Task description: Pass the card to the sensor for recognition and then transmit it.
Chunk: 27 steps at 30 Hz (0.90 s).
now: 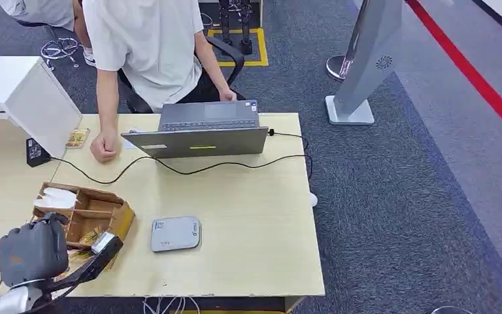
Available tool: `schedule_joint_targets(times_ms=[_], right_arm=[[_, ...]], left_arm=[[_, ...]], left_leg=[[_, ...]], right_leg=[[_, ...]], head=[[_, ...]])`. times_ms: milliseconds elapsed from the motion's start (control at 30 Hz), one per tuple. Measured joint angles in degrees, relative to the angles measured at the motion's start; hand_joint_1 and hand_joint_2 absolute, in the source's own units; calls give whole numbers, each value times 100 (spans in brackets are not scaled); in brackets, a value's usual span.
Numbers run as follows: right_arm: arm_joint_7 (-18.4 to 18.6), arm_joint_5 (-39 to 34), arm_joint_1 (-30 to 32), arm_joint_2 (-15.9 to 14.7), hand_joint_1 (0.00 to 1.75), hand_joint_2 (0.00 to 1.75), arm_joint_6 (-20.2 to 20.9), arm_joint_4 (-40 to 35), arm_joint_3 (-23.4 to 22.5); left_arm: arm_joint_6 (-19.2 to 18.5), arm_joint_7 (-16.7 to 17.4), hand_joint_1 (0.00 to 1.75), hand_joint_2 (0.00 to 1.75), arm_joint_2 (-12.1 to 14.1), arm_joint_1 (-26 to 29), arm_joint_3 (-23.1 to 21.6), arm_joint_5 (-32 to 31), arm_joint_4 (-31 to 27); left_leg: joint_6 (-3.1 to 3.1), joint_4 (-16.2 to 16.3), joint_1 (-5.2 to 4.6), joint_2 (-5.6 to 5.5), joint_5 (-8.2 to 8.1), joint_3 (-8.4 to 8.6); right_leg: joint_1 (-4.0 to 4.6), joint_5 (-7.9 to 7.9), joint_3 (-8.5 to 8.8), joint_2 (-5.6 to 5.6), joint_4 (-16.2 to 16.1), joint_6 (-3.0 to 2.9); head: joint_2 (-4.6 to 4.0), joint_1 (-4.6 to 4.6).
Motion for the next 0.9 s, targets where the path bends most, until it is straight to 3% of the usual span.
schedule_joint_targets(times_ms=[167,567,600,900], right_arm=[[-26,-2,3,0,0,0,0,0,0],[-55,-11,3,0,0,0,-9,0,0],[-57,-11,4,0,0,0,-9,0,0],[-105,-44,3,13,0,0,-13,0,0]], left_arm=[[-53,9,175,175,90,29,-148,-2,-522],[56,-83,175,175,315,20,-418,74,-1086],[48,-87,0,175,342,-5,-458,85,-1183],[-234,-81,0,175,617,-68,-692,295,-1416]], left_leg=[[0,0,0,0,0,1],[0,0,1,0,0,0],[0,0,1,0,0,0],[0,0,1,1,0,1]], right_leg=[[0,0,0,0,0,0],[0,0,-2,0,0,0],[0,0,-4,0,0,0],[1,0,0,2,1,-1]], head=[[0,2],[0,2],[0,0],[0,0]])
